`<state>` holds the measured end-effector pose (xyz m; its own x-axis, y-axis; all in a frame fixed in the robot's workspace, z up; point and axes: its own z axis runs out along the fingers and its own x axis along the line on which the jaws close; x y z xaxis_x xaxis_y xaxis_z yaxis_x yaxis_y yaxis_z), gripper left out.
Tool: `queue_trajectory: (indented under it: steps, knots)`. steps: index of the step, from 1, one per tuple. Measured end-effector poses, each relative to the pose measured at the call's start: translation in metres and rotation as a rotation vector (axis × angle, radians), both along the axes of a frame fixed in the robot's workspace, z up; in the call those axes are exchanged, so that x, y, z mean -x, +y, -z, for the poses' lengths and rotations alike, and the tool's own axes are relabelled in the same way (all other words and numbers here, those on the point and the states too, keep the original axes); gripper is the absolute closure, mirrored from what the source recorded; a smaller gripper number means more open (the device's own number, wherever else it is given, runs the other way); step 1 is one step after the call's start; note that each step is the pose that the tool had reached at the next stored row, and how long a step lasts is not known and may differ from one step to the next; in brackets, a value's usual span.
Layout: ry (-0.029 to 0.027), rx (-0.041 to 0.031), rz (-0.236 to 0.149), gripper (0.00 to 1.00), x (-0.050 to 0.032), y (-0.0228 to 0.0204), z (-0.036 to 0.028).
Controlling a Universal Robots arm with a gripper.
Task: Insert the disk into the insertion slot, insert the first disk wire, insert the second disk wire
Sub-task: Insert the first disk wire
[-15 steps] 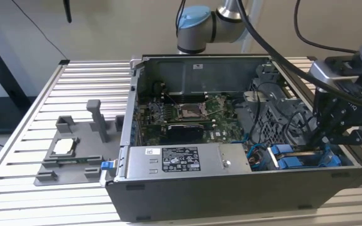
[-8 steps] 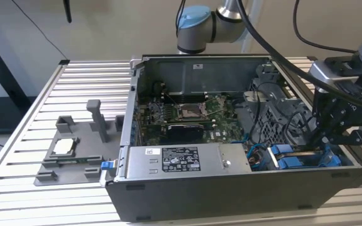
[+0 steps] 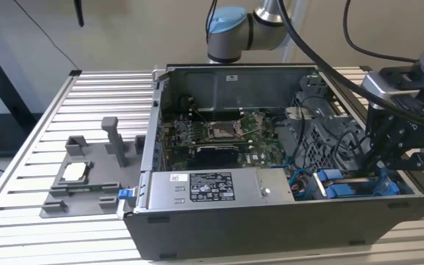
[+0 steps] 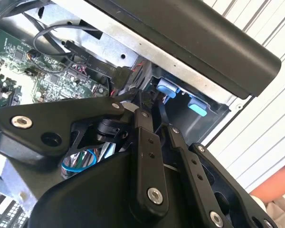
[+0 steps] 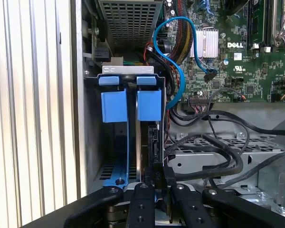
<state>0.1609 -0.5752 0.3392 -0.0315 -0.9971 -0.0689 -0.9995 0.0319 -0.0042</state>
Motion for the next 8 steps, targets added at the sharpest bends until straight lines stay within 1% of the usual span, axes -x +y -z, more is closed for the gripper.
queue_trajectory:
  steps: [4, 8]
  knots:
    - [-0.0043, 0.0004, 0.0, 0.81, 0.0002, 0.0002, 0.0003]
    - [-0.0062, 0.0004, 0.0, 0.81, 0.0001, 0.0002, 0.0026]
